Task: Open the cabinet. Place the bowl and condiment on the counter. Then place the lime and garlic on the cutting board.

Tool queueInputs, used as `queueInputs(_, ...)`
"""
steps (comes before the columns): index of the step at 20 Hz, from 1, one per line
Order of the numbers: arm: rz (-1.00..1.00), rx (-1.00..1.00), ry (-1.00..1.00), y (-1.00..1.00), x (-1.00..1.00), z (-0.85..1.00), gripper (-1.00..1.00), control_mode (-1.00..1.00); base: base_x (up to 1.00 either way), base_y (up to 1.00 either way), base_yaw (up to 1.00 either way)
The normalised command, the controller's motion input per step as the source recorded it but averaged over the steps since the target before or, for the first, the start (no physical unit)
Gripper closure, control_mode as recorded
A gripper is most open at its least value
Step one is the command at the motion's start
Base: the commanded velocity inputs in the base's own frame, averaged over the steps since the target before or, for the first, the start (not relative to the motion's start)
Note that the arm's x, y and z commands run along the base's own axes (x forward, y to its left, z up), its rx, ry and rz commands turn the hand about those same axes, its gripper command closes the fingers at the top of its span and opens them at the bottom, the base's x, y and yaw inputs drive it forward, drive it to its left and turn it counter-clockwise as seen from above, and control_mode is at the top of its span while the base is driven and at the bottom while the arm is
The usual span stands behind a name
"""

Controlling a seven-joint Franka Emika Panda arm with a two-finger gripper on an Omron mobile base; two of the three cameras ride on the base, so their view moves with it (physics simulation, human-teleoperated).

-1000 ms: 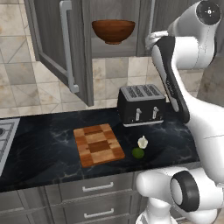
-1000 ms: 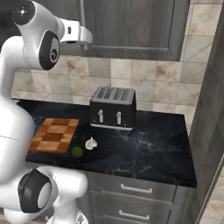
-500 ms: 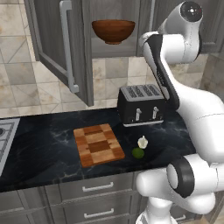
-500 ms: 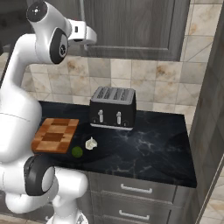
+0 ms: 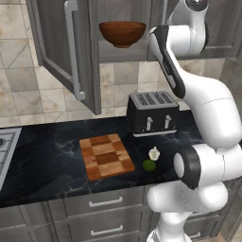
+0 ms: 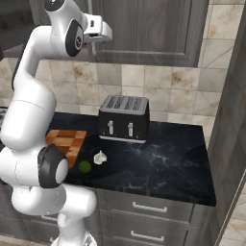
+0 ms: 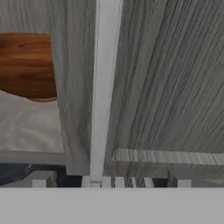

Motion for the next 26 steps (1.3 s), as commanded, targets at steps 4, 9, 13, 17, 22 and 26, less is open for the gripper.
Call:
queueInputs(4,0.00,0.00,0.00,-0.09,0.32,0.00,-1.00,-1.00,0.00,0.00,0.00)
queueInputs(9,0.00,-0.07,-0.02,0.00,0.30,-0.19,-1.00,-1.00,0.00,0.00,0.00)
queueInputs(13,0.00,-0.06,0.00,0.00,0.42,-0.17,-1.00,-1.00,0.00,0.00,0.00)
queueInputs(17,-0.01,-0.01,0.00,0.00,0.46,-0.02,-1.00,-1.00,0.00,0.00,0.00)
queueInputs(22,-0.03,0.00,-0.05,0.00,0.44,-0.03,-1.00,-1.00,0.00,0.00,0.00)
queueInputs(26,-0.04,-0.03,-0.09,0.00,0.37,-0.20,1.00,-1.00,0.00,0.00,0.00)
